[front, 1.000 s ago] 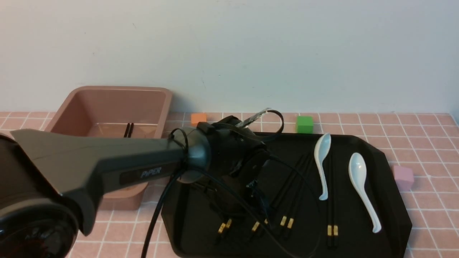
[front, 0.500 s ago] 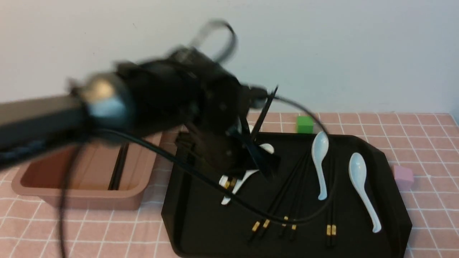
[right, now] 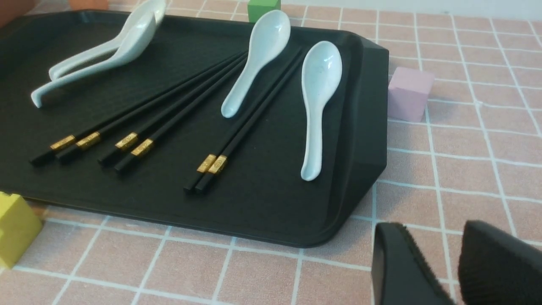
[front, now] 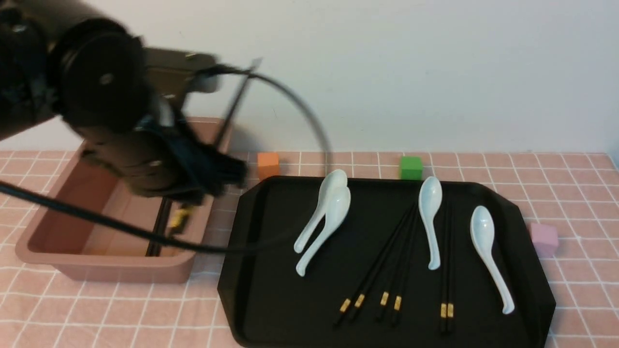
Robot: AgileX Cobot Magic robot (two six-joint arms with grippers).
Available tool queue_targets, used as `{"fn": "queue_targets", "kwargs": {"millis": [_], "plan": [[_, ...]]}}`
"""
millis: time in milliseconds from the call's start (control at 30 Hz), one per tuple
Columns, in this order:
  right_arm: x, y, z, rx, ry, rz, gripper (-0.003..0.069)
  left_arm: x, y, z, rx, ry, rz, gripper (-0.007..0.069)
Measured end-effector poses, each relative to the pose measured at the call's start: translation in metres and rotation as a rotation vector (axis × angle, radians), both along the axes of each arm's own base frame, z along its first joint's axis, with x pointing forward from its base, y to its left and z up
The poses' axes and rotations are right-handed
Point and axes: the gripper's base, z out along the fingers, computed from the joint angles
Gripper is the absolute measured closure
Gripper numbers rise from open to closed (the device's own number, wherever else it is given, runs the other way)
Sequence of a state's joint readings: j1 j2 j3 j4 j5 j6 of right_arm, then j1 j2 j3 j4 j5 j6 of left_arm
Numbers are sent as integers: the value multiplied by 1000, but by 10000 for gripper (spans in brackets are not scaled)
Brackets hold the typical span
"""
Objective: On pink tablecloth take chopsticks from black tray and put them in box.
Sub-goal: 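Place the chopsticks into the pink bin with the left gripper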
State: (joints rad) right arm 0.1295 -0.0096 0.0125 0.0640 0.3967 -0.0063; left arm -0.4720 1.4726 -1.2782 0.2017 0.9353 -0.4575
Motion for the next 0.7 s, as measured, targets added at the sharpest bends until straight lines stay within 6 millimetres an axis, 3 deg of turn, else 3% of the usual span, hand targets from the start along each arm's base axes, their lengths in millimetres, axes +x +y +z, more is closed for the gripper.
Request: {"fn": "queue_targets", "kwargs": {"millis": [33,133,267,500,700], "plan": [[0,0,0,0,0,0,419,11,23,-10,5,6,78,504],[0,0,0,0,0,0,419,34,62,-27,4,12,208,504],[0,0,0,0,0,0,419,55,91,-50,5,36,297,504],[0,0,0,0,0,0,419,74,97,-85,30,85,299,504],[0,0,0,0,0,0,419,79,99,-88,58,59,278,504]]}}
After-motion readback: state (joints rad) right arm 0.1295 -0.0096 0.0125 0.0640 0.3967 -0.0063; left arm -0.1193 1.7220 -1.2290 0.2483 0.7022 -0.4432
